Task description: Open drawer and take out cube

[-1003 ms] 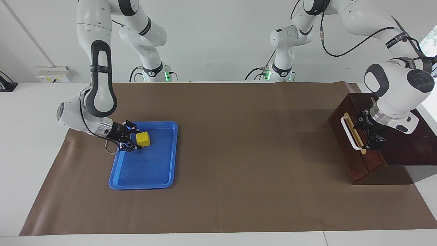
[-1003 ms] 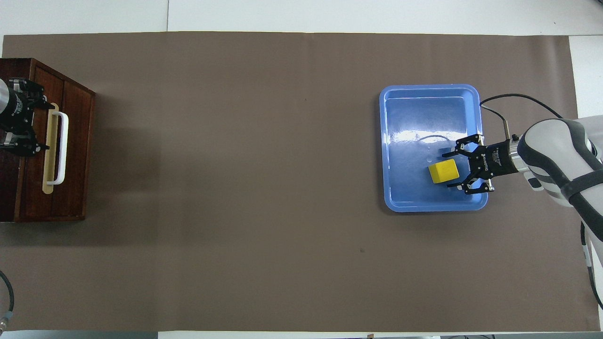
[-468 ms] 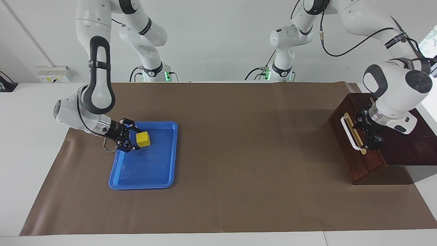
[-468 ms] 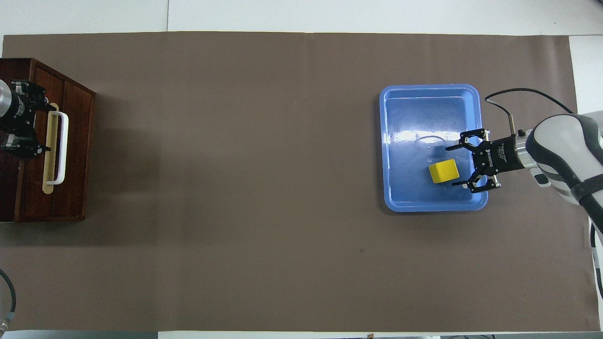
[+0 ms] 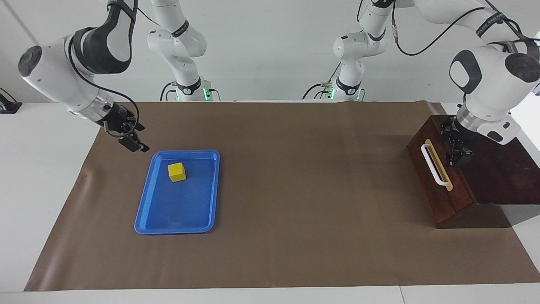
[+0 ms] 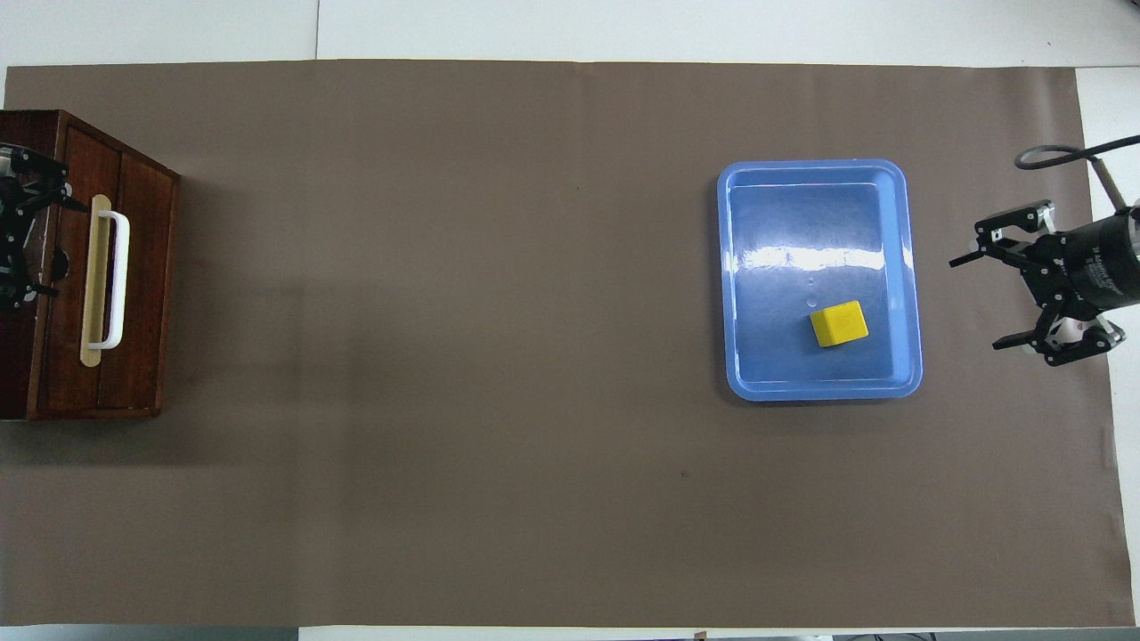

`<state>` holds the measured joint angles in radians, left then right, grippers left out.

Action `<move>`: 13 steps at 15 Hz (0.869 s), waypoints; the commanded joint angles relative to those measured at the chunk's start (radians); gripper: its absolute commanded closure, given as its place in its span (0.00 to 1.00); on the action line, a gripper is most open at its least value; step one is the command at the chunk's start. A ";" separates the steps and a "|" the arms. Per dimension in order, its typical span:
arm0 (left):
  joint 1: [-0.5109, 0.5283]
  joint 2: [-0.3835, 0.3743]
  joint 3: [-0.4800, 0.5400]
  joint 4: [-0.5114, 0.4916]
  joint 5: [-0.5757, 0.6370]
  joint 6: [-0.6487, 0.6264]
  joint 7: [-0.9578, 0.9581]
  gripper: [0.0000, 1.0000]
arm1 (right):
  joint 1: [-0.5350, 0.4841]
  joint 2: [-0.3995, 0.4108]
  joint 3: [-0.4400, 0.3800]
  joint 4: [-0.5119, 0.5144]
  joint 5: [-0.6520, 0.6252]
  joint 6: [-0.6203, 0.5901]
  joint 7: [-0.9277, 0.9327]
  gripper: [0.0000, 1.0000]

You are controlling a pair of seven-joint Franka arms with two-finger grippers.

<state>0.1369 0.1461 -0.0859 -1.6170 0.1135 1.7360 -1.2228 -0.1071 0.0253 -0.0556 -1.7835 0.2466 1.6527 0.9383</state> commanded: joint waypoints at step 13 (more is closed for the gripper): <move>-0.120 -0.157 -0.006 -0.024 -0.140 -0.296 1.046 0.00 | 0.038 -0.125 0.023 0.115 -0.239 -0.200 -0.866 0.00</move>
<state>0.0330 0.0321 -0.1031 -1.6208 -0.0085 1.4805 -0.2656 -0.0596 -0.0878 -0.0425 -1.6513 0.0265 1.4472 0.1695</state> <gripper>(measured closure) 0.000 0.000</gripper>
